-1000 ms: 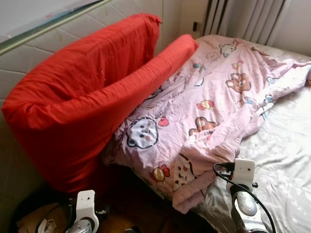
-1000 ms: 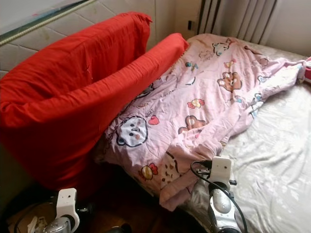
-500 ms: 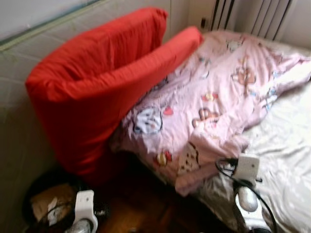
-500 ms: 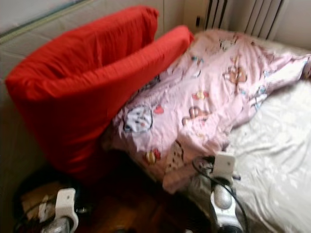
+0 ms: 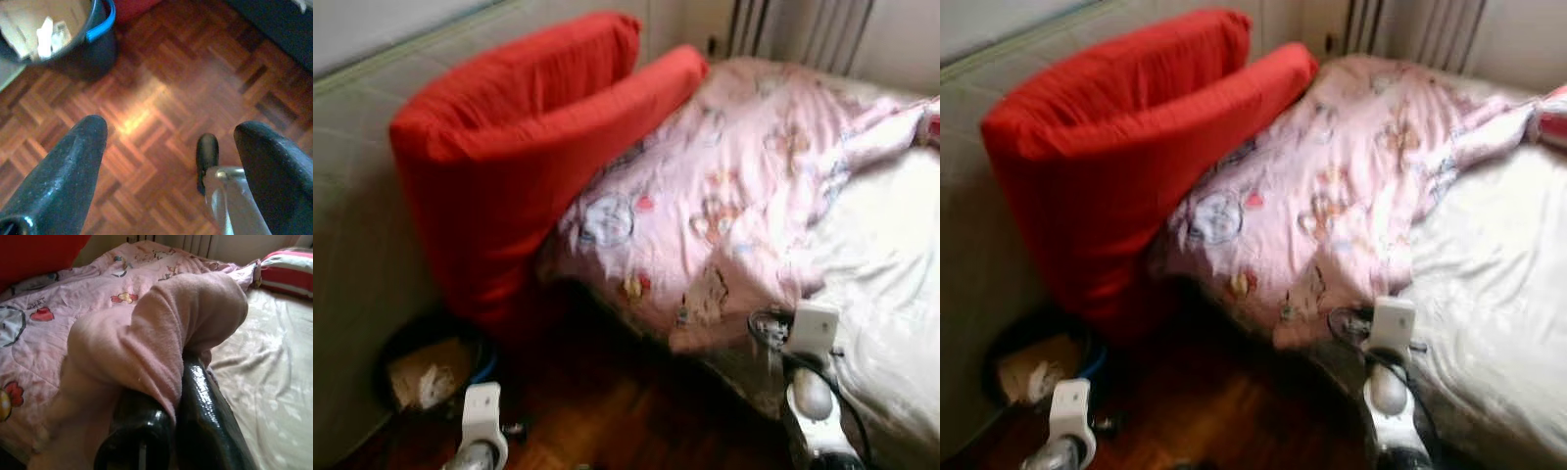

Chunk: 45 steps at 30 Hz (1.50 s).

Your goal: Clean up the room

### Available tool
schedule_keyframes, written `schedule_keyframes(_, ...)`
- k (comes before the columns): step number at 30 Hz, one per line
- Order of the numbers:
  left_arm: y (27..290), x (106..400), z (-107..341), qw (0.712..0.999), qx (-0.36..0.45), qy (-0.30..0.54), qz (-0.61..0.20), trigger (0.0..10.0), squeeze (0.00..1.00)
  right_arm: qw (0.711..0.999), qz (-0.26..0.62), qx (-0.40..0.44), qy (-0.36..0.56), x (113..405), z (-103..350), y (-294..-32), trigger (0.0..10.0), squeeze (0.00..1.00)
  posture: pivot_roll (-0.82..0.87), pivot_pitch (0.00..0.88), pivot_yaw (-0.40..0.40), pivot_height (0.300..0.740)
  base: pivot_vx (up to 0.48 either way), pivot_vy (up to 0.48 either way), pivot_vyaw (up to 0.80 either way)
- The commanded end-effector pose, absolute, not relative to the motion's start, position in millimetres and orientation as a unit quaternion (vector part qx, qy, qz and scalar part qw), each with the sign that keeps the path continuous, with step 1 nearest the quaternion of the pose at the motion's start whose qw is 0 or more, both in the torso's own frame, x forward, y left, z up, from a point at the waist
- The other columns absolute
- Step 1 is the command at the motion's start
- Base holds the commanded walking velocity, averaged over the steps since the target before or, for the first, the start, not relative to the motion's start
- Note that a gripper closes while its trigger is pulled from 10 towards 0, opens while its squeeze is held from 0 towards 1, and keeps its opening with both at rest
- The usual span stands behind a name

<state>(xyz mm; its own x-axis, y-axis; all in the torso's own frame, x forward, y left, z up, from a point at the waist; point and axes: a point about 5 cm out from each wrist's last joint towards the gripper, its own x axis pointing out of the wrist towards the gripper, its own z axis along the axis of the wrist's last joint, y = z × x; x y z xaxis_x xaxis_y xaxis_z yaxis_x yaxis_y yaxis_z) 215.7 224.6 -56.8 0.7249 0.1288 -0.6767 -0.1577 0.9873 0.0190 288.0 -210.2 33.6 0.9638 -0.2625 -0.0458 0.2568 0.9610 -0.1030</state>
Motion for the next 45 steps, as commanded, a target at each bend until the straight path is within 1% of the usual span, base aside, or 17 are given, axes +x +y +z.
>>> schedule_keyframes(1,227,210,-60,0.923,-0.015,0.376,0.078,10.0,0.00,0.990,-0.133,-0.048,0.020,288,36,-210,10.0,0.00,0.05,0.102,0.061,0.740,-0.274,0.000,0.00)
schedule_keyframes(6,227,211,-60,0.923,-0.014,0.376,0.077,10.0,0.00,0.990,-0.131,-0.050,0.015,288,37,-208,10.0,0.00,0.05,0.099,0.062,0.740,-0.276,0.000,0.00)
schedule_keyframes(18,227,212,-59,0.924,-0.013,0.375,0.077,10.0,0.00,0.987,-0.149,-0.063,0.003,290,42,-213,10.0,0.00,0.05,0.092,0.061,0.740,-0.276,0.000,0.00)
schedule_keyframes(25,228,213,-59,0.924,-0.013,0.375,0.076,10.0,0.00,0.979,-0.195,-0.067,0.006,287,42,-227,10.0,0.00,0.05,0.088,0.064,0.740,-0.277,0.000,0.00)
schedule_keyframes(28,228,213,-58,0.924,-0.014,0.374,0.077,10.0,0.00,0.976,-0.205,-0.072,0.023,285,38,-230,10.0,0.00,0.04,0.088,0.063,0.740,0.000,0.000,0.00)
schedule_keyframes(31,227,212,-59,0.924,-0.014,0.375,0.076,10.0,0.00,0.968,-0.229,-0.070,0.069,279,26,-237,10.0,0.00,0.05,0.090,0.064,0.740,0.000,0.000,0.00)
schedule_keyframes(33,227,212,-59,0.924,-0.014,0.375,0.076,10.0,0.00,0.967,-0.233,-0.072,0.077,278,24,-238,10.0,0.00,0.04,0.090,0.063,0.740,0.000,0.000,0.00)
schedule_keyframes(37,227,210,-60,0.923,-0.014,0.378,0.074,10.0,0.00,0.951,-0.279,-0.055,0.120,269,14,-252,10.0,0.00,0.05,0.094,0.063,0.740,0.000,0.000,0.00)
schedule_keyframes(44,226,210,-60,0.921,-0.008,0.383,0.065,10.0,0.00,0.942,-0.287,-0.054,0.165,265,6,-257,10.0,0.00,0.04,0.096,0.061,0.740,0.000,0.000,0.00)
schedule_keyframes(45,226,210,-60,0.921,-0.008,0.383,0.064,10.0,0.00,0.941,-0.289,-0.051,0.170,265,5,-258,10.0,0.29,0.05,0.097,0.061,0.740,0.000,0.000,0.00)
